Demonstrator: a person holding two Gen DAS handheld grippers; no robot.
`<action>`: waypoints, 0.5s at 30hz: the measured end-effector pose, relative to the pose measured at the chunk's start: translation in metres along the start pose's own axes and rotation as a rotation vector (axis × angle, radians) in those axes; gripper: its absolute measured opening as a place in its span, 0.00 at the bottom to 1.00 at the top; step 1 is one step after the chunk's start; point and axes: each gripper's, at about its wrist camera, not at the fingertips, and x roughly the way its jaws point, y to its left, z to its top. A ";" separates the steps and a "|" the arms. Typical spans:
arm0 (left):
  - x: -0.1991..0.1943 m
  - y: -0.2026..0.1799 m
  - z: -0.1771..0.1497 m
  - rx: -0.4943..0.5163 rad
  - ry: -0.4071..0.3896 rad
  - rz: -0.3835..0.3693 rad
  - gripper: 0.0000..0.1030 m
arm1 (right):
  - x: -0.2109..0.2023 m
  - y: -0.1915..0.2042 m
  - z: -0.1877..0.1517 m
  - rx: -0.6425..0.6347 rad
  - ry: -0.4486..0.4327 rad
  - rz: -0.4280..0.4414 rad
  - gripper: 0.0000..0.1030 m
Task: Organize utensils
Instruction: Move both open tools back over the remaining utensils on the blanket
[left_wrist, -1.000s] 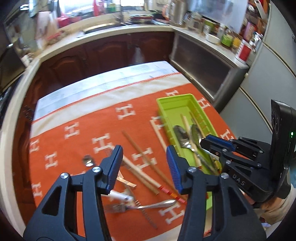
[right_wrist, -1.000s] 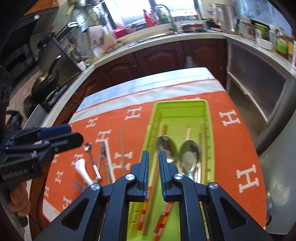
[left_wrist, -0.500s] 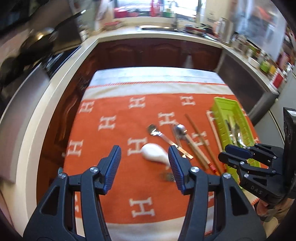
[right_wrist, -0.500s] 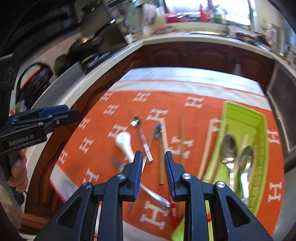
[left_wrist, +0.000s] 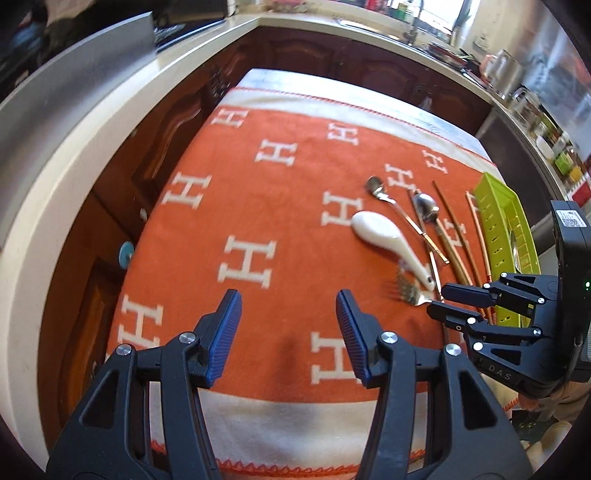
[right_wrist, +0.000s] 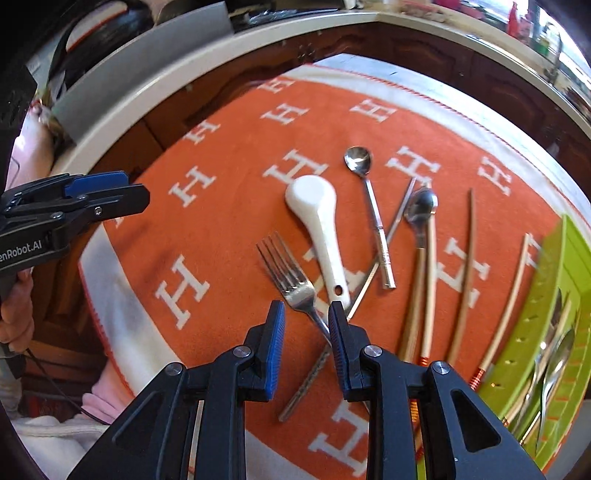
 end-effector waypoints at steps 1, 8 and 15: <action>0.002 0.003 0.000 -0.009 0.003 -0.002 0.48 | 0.002 0.001 0.000 -0.005 0.004 0.002 0.23; 0.006 0.017 -0.008 -0.056 -0.006 -0.011 0.48 | 0.017 0.023 0.005 -0.057 -0.019 -0.039 0.43; 0.014 0.021 -0.018 -0.081 0.007 -0.018 0.49 | 0.032 0.047 0.010 -0.137 -0.101 -0.178 0.45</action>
